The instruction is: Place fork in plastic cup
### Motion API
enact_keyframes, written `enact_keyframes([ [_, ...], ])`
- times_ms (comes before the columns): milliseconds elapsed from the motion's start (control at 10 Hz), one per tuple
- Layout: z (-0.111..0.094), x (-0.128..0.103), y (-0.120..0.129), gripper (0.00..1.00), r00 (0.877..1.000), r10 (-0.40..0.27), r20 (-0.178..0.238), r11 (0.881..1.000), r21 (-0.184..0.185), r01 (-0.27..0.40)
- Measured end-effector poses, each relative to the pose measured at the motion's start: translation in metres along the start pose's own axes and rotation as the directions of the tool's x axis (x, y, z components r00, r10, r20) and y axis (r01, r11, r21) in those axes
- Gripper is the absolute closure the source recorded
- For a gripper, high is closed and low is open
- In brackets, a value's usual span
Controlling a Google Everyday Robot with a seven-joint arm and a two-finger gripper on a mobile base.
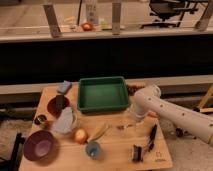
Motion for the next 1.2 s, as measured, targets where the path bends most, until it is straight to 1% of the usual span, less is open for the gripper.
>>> enact_keyframes([
  [200, 0.005, 0.0, 0.001, 0.2, 1.0, 0.014, 0.004, 1.0, 0.001, -0.014],
  [300, 0.008, 0.0, 0.001, 0.22, 1.0, 0.018, 0.007, 1.0, -0.001, -0.018],
  [500, 0.014, -0.001, 0.001, 0.38, 1.0, 0.021, 0.009, 1.0, -0.005, -0.021],
  [700, 0.02, -0.002, 0.003, 0.6, 1.0, 0.025, 0.014, 1.0, -0.011, -0.025],
  [800, 0.02, -0.001, 0.004, 0.68, 0.999, 0.031, 0.019, 0.999, -0.013, -0.031],
  [1000, 0.02, 0.0, 0.005, 0.91, 0.999, 0.031, 0.02, 0.999, -0.014, -0.031],
  [1100, 0.019, 0.0, 0.004, 0.98, 1.0, 0.027, 0.016, 1.0, -0.014, -0.027],
  [1200, 0.019, 0.0, 0.004, 1.0, 0.999, 0.027, 0.018, 1.0, -0.015, -0.027],
])
